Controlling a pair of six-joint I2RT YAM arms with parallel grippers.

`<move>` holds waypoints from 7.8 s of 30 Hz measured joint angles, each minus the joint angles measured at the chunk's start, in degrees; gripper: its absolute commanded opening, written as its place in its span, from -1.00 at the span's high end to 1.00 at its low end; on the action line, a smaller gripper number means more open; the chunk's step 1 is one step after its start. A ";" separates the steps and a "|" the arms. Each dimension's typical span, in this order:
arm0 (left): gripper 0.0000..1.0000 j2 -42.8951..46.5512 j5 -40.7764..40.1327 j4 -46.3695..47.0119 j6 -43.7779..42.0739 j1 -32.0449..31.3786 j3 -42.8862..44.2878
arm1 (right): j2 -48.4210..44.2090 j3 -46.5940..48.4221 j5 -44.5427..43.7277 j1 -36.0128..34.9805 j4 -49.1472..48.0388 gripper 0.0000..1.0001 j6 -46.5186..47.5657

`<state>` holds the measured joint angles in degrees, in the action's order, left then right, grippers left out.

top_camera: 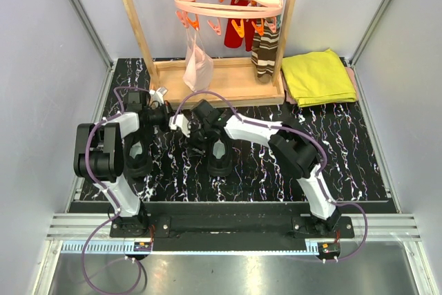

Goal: Tie the shoes

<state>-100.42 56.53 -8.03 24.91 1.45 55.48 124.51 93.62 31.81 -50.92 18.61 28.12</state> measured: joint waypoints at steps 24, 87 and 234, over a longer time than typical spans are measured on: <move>1.00 -1.05 -0.07 -0.04 -0.50 0.00 0.26 | 2.62 -1.53 -14.03 -5.03 -3.41 1.00 0.52; 1.00 22.03 -19.30 -18.82 -21.94 20.76 6.14 | -48.72 -32.26 -27.71 26.69 13.03 1.00 -14.38; 0.08 1.68 -34.29 -27.32 -68.87 -15.76 6.29 | -23.06 -27.28 -14.16 24.20 9.64 1.00 11.10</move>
<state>-98.74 22.24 -35.35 -43.97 -14.31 61.78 101.45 66.35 17.65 -26.72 28.25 39.22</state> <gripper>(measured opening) 0.263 0.010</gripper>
